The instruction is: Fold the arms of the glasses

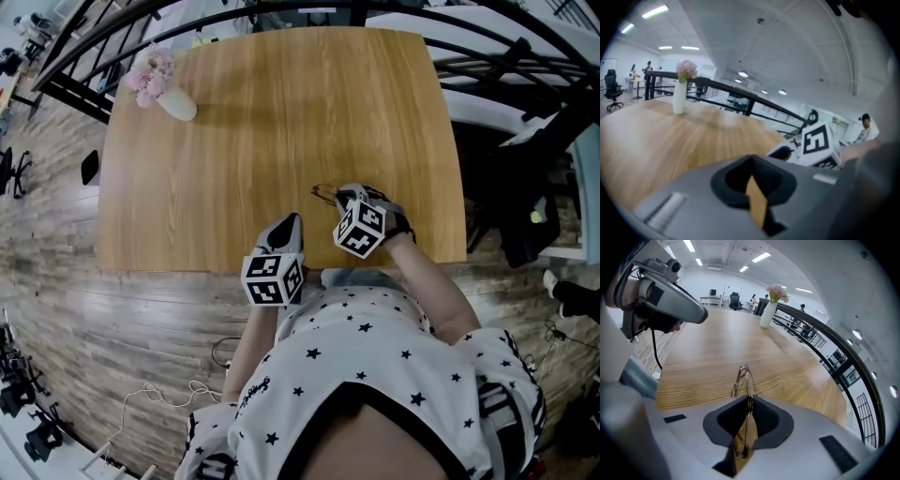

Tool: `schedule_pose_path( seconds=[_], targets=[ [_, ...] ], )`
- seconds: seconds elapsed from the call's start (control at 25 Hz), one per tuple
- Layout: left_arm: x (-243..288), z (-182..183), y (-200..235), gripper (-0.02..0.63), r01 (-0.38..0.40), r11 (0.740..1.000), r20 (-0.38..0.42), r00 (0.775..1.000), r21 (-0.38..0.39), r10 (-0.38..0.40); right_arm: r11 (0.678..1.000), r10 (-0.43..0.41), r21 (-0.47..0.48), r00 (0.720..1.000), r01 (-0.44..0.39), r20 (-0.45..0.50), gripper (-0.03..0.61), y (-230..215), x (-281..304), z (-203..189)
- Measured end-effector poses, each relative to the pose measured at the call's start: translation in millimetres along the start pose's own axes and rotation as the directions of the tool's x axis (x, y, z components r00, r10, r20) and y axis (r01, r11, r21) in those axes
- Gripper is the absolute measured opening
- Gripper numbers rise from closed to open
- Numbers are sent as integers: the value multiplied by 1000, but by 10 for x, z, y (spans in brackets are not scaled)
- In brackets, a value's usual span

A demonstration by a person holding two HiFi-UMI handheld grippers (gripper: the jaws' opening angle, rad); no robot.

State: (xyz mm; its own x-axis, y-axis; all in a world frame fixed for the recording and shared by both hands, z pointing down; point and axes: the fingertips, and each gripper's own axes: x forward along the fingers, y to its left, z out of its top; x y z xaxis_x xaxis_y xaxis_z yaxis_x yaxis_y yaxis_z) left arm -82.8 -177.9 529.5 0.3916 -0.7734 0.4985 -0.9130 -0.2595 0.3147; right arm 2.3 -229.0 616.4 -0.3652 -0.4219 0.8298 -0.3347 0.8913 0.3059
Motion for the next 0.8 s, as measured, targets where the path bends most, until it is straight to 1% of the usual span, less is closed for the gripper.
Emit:
schedule_pose_path(
  seconds=[0.24, 0.44, 0.6, 0.72, 0.8],
  targets=[
    [-135, -72, 58, 8, 13, 1000, -16, 1000, 3, -13, 1000, 6, -3, 1000, -6, -26, 45, 165, 80, -53],
    [-271, -116, 69, 9, 23, 1000, -8, 1000, 5, -23, 999, -47, -16, 998, 46, -48, 48, 175, 98, -61],
    [-392, -124, 71, 8, 30, 1000, 7, 1000, -1, -30, 998, -65, -7, 996, 64, -54, 51, 202, 72, -68],
    [-494, -141, 104, 8, 34, 999, 19, 999, -8, -34, 994, -104, 34, 994, 105, -33, 92, 249, -17, -32],
    [-568, -148, 134, 8, 37, 999, 26, 999, -11, -37, 985, -141, 96, 990, 140, -2, 93, 275, -124, 27]
  ],
)
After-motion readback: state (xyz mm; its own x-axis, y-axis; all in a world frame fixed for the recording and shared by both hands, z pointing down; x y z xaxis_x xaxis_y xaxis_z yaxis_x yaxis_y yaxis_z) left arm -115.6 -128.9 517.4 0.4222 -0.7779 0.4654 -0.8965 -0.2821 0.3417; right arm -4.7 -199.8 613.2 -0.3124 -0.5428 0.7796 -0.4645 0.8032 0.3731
